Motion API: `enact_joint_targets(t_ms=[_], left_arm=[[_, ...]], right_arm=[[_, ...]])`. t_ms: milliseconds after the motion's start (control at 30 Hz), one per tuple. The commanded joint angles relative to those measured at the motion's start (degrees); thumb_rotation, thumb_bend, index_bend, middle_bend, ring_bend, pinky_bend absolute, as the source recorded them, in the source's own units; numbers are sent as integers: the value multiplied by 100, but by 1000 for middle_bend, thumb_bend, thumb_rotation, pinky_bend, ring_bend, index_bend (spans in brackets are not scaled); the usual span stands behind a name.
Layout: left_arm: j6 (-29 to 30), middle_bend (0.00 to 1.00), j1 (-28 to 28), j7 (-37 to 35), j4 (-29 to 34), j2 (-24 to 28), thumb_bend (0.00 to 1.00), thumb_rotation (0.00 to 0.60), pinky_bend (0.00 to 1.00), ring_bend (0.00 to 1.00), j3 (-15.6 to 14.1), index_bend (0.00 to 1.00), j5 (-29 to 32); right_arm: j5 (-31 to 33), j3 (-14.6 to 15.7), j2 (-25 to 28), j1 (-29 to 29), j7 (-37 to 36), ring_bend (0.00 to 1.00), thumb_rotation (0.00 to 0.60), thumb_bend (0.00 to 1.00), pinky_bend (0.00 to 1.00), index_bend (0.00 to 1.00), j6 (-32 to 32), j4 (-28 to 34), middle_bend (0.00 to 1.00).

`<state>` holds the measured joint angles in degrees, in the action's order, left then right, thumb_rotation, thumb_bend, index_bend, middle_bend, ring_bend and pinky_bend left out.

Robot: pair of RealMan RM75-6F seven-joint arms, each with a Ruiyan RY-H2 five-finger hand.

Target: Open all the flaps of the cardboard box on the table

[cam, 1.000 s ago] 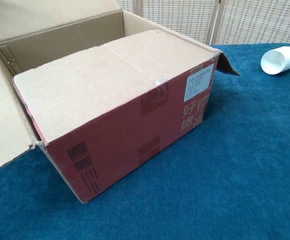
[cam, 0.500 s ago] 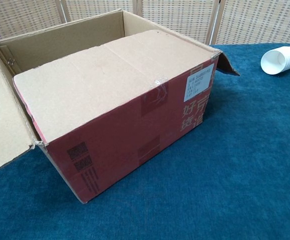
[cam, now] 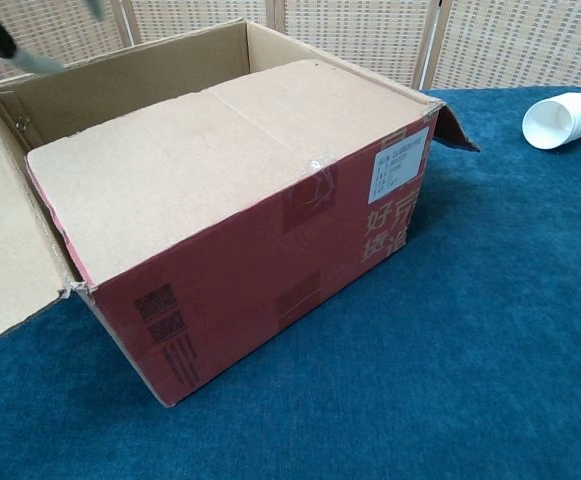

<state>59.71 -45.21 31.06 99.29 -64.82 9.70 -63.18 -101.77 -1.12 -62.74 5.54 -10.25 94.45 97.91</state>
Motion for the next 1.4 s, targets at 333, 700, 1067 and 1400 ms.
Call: enact_joint_targets(t_ms=[333, 700, 1067, 1400], left_arm=[[276, 0, -229, 585, -109, -928, 0, 600, 192, 0, 30, 0, 229], [553, 0, -149, -3, -519, -1414, 0, 600, 184, 0, 44, 0, -319], [594, 0, -78, -113, -520, -1595, 0, 600, 155, 0, 129, 0, -235], [536, 0, -37, -324, -285, -1660, 0, 600, 137, 0, 276, 0, 15]], right_arm=[[-14, -6, 12, 17, 6, 0, 600, 126, 0, 0, -3, 57, 0], [-8, -4, 13, 32, 34, 0, 600, 133, 0, 0, -35, 103, 0], [-27, 18, 16, 37, 47, 0, 600, 139, 0, 0, -59, 150, 0], [-38, 33, 28, 31, 43, 0, 600, 139, 0, 0, -57, 169, 0]])
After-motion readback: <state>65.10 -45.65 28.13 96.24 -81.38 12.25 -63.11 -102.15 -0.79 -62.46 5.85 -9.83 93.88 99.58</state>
